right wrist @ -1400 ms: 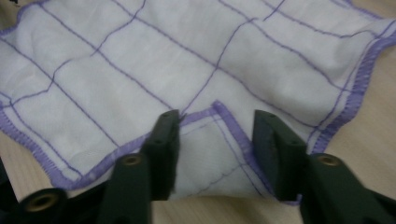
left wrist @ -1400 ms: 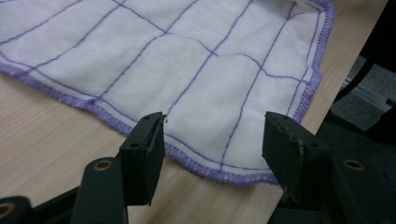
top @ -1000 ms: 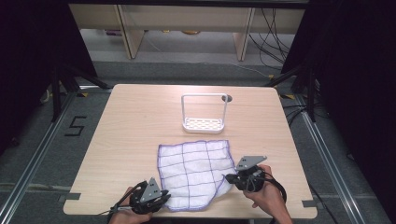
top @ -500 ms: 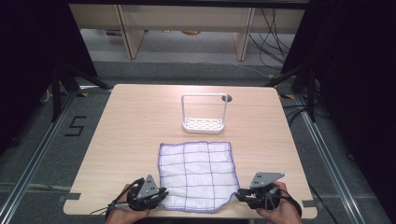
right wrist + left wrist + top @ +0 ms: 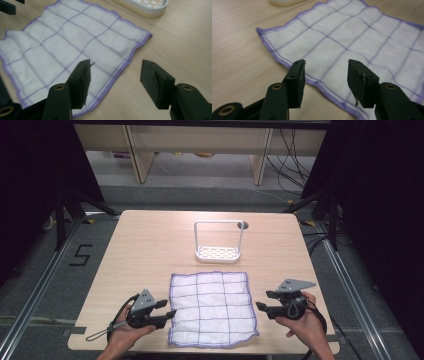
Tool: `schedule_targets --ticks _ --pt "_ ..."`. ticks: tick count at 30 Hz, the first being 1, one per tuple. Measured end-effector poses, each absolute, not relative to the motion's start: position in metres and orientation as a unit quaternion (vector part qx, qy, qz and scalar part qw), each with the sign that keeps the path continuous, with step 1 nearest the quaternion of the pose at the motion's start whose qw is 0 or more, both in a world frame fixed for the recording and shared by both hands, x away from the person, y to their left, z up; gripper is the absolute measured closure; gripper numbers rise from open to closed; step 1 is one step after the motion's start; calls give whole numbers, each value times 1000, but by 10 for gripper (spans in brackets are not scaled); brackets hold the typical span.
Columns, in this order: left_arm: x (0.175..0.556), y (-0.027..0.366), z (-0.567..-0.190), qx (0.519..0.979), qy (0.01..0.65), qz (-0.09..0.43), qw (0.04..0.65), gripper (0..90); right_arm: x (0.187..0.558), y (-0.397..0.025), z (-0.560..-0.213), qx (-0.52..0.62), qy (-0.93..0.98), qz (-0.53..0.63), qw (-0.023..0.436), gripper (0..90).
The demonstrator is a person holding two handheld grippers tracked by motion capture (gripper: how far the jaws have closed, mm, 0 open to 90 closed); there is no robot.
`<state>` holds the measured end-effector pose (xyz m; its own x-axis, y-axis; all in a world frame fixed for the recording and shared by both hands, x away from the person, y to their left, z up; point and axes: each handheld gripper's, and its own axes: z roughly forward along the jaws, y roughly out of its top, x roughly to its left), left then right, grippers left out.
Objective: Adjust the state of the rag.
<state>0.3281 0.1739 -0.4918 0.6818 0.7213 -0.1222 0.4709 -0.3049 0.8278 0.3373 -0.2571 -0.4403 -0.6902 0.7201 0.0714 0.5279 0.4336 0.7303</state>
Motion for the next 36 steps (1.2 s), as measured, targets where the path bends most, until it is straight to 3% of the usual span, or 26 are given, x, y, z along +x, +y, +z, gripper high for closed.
schedule_targets --ticks 4,12,23,36 --pt "354 179 -491 800 391 153 428 434 369 -248 -445 392 828 380 130 417" --pt "395 178 -497 802 409 165 402 442 413 -231 -455 404 826 367 141 414" --pt "421 171 -505 805 422 154 387 431 448 -212 -473 407 835 345 136 405" --pt "427 163 -509 818 408 154 374 476 462 -210 -479 408 835 341 139 406"
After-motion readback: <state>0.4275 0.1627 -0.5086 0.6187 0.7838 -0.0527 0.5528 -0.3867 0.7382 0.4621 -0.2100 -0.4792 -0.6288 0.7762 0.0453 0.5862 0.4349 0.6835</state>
